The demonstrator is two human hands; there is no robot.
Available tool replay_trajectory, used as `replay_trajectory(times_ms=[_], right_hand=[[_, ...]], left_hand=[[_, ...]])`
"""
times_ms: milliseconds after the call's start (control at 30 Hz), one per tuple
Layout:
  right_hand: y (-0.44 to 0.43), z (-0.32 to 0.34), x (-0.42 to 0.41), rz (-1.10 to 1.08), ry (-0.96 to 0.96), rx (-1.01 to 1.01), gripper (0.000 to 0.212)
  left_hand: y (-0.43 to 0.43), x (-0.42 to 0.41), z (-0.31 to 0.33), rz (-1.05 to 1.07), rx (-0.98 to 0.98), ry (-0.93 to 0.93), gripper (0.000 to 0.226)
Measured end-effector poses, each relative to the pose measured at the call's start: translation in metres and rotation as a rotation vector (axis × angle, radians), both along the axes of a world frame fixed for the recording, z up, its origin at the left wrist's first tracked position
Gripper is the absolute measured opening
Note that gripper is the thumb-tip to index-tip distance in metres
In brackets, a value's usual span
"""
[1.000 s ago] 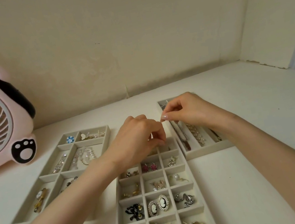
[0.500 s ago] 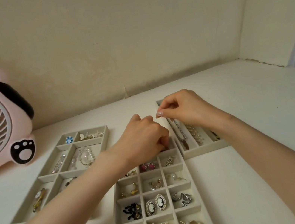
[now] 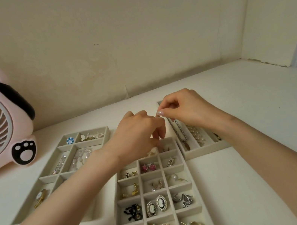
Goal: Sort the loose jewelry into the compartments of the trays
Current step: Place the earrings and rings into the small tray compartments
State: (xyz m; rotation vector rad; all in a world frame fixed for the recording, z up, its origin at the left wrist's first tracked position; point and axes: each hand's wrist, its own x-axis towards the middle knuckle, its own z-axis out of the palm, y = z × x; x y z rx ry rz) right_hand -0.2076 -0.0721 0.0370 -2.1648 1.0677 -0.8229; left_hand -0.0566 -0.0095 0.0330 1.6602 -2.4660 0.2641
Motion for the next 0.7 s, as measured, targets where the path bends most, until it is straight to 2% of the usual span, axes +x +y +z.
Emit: replay_trajectory(times_ms=[267, 367, 500, 700], right_hand=[[0.003, -0.003, 0.002, 0.03, 0.032, 0.011, 0.008], [0.007, -0.003, 0.005, 0.062, 0.052, 0.015, 0.006], [0.019, -0.001, 0.013, 0.15, 0.107, -0.027, 0.006], [0.048, -0.006, 0.031, 0.318, 0.29, -0.121, 0.005]], left_hand=[[0.017, 0.034, 0.002, 0.048, -0.011, 0.213, 0.008], [0.026, 0.047, -0.003, 0.056, 0.017, 0.293, 0.013], [0.038, 0.059, -0.005, 0.038, 0.05, 0.314, 0.015], [0.05, 0.077, 0.0, 0.052, 0.105, 0.318, 0.011]])
